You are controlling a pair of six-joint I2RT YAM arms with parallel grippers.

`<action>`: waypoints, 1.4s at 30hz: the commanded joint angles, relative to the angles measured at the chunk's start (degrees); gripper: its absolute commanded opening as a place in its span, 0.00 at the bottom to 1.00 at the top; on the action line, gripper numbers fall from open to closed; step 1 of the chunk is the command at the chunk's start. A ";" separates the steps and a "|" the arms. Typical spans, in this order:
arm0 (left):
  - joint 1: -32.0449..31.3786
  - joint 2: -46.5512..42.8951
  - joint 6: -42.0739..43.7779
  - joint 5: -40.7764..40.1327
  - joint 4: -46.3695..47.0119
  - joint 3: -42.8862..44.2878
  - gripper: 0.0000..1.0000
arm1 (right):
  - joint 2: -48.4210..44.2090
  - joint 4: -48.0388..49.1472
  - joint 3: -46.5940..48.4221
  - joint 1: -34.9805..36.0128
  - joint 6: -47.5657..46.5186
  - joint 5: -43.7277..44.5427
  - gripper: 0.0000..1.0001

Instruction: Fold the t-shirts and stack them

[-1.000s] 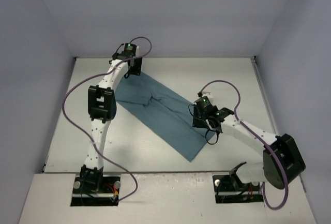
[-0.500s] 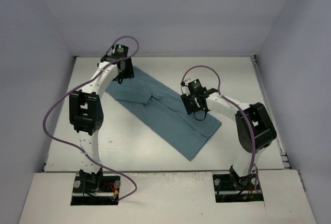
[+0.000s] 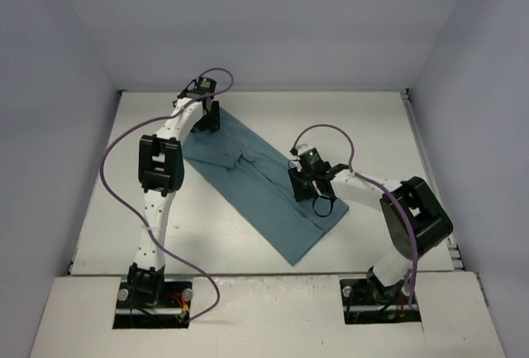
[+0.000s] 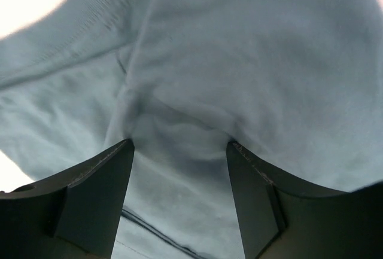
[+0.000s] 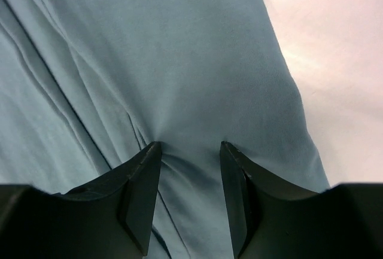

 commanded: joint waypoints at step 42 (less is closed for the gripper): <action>0.21 -51.42 7.81 1.51 8.30 -39.33 0.69 | 27.45 -7.11 56.57 3.96 -21.69 -2.68 0.41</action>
